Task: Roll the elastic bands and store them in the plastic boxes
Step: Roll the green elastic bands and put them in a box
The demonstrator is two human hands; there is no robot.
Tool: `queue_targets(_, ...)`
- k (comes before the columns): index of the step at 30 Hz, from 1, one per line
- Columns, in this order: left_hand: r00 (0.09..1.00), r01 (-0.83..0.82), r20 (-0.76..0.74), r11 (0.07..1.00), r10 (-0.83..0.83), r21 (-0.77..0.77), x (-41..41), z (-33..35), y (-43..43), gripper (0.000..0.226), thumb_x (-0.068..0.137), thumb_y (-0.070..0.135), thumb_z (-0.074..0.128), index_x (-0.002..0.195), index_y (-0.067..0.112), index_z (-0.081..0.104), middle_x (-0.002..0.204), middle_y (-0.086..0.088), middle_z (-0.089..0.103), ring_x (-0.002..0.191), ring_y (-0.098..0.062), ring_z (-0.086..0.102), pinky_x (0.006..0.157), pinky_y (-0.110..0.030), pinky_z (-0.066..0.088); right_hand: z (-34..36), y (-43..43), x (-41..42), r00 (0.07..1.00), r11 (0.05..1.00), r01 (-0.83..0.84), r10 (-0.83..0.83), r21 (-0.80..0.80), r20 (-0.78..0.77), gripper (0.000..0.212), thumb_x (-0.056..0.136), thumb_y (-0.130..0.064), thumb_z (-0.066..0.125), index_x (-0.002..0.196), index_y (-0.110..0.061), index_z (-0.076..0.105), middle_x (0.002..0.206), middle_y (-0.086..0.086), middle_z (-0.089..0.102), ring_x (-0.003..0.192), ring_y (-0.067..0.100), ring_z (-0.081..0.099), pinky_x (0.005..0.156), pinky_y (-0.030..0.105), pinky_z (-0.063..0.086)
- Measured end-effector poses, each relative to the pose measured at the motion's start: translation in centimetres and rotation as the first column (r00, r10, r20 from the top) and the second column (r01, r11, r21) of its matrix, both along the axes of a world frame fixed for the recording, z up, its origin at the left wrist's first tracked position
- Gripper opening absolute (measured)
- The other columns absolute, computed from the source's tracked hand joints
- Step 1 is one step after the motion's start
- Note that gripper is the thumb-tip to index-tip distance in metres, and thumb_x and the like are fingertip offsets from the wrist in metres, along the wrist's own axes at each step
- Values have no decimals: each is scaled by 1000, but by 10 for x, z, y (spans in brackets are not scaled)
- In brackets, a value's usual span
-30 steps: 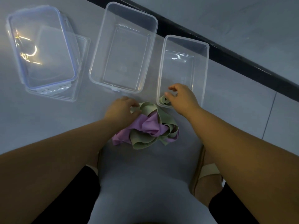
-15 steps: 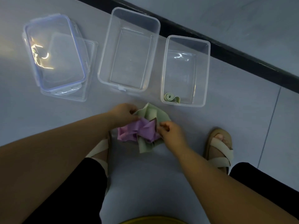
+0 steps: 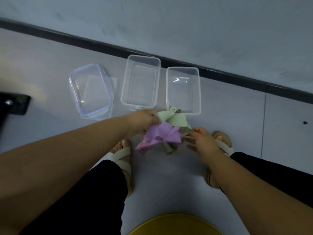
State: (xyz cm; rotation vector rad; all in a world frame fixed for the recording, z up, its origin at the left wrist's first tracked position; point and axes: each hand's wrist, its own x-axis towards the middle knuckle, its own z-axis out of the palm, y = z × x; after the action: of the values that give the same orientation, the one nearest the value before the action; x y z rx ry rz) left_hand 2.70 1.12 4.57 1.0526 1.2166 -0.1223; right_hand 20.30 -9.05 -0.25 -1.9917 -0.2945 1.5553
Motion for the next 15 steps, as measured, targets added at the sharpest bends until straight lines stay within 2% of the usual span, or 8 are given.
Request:
queue_targets(3,987,-156,38,988,155,14,7,45,-23,17,90,9,45,75,15,51,74,-6,50,67,-16,46,56,-27,34,54,-9,-16,997,1000,-7,7,10,-74,19,96,-18,46,112,-8,52,110,12,59,85,23,58,74,34,48)
queue_targets(5,969,-238,61,971,237,11,13,75,-39,14,87,10,46,77,11,54,74,-8,55,67,-19,50,58,-26,39,95,-11,-28,994,992,-82,89,98,-68,18,97,-29,45,105,-15,52,107,6,57,88,22,58,71,34,51)
queue_targets(8,895,-403,177,913,409,-66,22,115,-56,13,87,12,47,82,5,56,77,-13,60,66,-22,57,59,-26,49,148,-16,-34,963,940,-250,266,230,-39,34,87,-47,55,110,-22,56,111,-1,62,99,19,61,85,39,54)
queue_targets(10,810,-510,243,846,534,-158,21,133,-65,24,90,21,49,90,-1,58,83,-19,63,72,-27,62,67,-31,54,173,-24,-28,929,895,-340,367,288,-42,29,84,-39,64,107,-22,60,102,-2,67,90,15,65,87,36,55)
queue_targets(12,716,-616,267,764,644,-192,14,138,-75,36,91,27,51,102,-7,59,98,-23,67,85,-32,65,75,-33,55,192,-33,-18,885,821,-457,459,342,82,13,84,-19,67,97,-20,64,89,0,68,75,13,63,75,29,55)
queue_targets(14,609,-740,263,655,748,-152,4,139,-84,32,91,25,54,105,-3,62,102,-22,67,85,-30,65,73,-32,56,202,-38,-7,840,754,-542,496,371,219,11,85,-7,63,93,-14,66,82,2,68,66,9,61,65,24,54)
queue_targets(15,560,-786,259,603,787,-134,0,139,-87,27,91,22,55,103,-1,63,100,-20,67,82,-28,65,70,-31,56,206,-39,-3,822,735,-570,509,367,256,12,86,-5,60,92,-13,67,81,3,68,63,9,60,63,26,55)
